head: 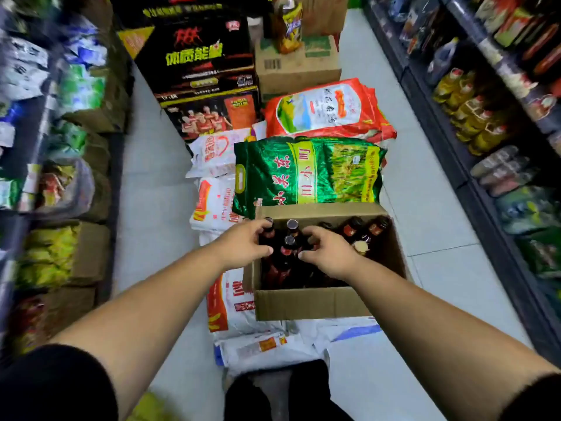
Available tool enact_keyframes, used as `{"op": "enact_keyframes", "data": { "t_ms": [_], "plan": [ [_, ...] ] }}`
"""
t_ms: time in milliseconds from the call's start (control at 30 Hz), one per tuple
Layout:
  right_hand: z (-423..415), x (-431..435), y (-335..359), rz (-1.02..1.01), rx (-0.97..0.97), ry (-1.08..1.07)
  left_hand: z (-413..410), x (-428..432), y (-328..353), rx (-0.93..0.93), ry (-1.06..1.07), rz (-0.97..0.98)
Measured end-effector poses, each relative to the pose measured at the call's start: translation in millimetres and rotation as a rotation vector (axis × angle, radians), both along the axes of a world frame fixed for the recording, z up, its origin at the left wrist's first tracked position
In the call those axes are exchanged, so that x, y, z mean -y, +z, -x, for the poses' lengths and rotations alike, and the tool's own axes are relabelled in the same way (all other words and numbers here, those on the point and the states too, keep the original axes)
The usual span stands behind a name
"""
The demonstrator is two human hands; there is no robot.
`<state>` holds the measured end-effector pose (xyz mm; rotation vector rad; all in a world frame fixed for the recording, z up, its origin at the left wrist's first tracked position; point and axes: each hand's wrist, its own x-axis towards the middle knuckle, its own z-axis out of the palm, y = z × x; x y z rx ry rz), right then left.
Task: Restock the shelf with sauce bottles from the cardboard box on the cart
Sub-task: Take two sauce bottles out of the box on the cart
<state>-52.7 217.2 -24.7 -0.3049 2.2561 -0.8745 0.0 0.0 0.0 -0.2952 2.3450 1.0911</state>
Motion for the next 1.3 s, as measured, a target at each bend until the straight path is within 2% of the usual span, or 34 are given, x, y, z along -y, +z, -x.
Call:
{"op": "enact_keyframes", "data": {
  "t_ms": [100, 333, 500, 633, 833, 1067, 1300],
  "plan": [
    [-2.6, 9.5, -30.8, 0.024, 0.056, -0.005, 4.6, 5.0, -28.8, -0.050, -0.013, 0.063],
    [-6.4, 32.1, -91.3, 0.051, 0.015, -0.012, 28.4, 10.9, -84.0, -0.081, -0.050, 0.163],
    [-18.0, 39.7, -107.0, 0.113, -0.023, -0.106, 27.7, 7.7, -104.7, -0.108, -0.005, 0.111],
    [-31.2, 39.6, -111.1, 0.123, -0.114, -0.137, 16.7, 6.3, -114.4, -0.207, -0.028, 0.183],
    [-40.6, 31.1, -114.5, 0.187, -0.082, -0.174, 10.5, -7.8, -122.9, -0.306, 0.009, 0.236],
    [-48.4, 6.0, -89.9, 0.246, -0.088, -0.260, -7.7, -20.6, -106.7, -0.359, 0.044, 0.213],
    [-40.2, -26.0, -1.8, 0.273, -0.151, -0.155, -26.1, -26.3, -24.2, -0.364, 0.154, 0.133]
  ]
}}
